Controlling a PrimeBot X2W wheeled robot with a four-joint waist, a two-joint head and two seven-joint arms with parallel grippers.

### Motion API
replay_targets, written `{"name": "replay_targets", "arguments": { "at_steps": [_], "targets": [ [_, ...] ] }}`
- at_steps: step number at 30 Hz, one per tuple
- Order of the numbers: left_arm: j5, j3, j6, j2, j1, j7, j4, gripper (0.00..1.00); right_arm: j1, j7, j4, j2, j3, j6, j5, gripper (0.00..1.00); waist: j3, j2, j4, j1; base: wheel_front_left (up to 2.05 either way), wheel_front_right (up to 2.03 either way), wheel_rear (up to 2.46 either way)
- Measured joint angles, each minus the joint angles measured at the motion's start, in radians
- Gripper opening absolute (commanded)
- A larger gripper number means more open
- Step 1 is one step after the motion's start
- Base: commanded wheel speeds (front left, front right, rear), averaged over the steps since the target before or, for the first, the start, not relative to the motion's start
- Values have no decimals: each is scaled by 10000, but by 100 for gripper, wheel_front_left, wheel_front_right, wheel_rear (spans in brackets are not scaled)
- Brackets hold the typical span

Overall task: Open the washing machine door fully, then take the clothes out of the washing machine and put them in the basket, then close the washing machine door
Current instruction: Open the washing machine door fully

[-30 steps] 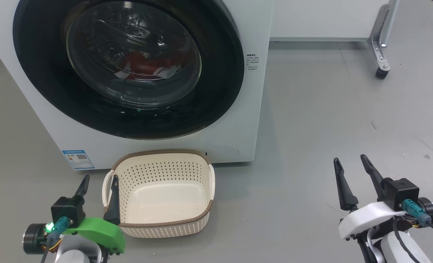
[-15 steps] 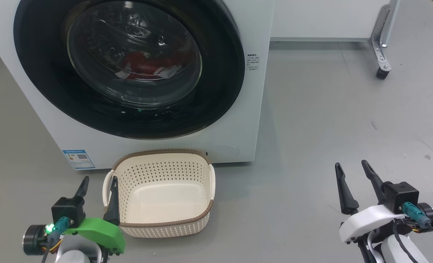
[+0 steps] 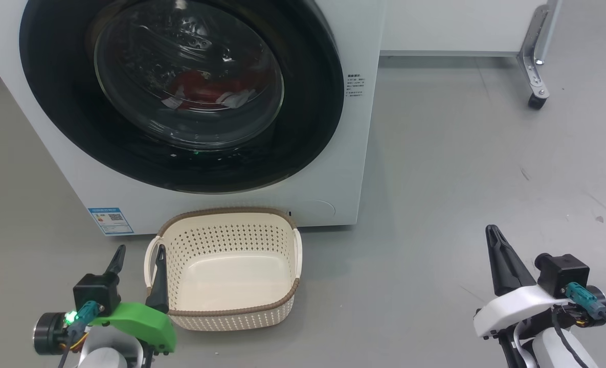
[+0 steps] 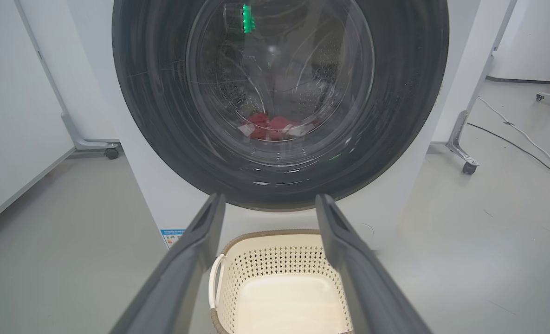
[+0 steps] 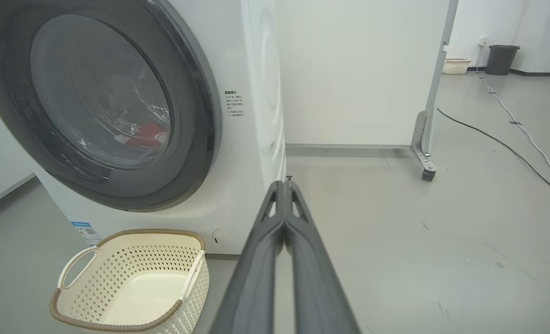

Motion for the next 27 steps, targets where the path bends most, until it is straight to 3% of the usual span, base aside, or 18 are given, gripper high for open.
{"name": "replay_targets", "arguments": {
  "at_steps": [10, 16, 27],
  "targets": [
    [2, -88, 0, -10, -116, 0, -17, 100, -238, 0, 59, 694, -800, 550, 2006, 0, 183, 0, 73, 0, 0, 0, 0],
    [15, -146, 0, -44, -418, 0, -224, 100, -893, 190, 167, 924, -1597, 888, 4773, 0, 524, 0, 174, 0, 0, 0, 0],
    [182, -192, 0, -86, -975, 0, -623, 100, -2842, 1929, 460, 832, -2568, 978, 9210, 0, 1367, 0, 480, 0, 0, 0, 0]
  ]
}}
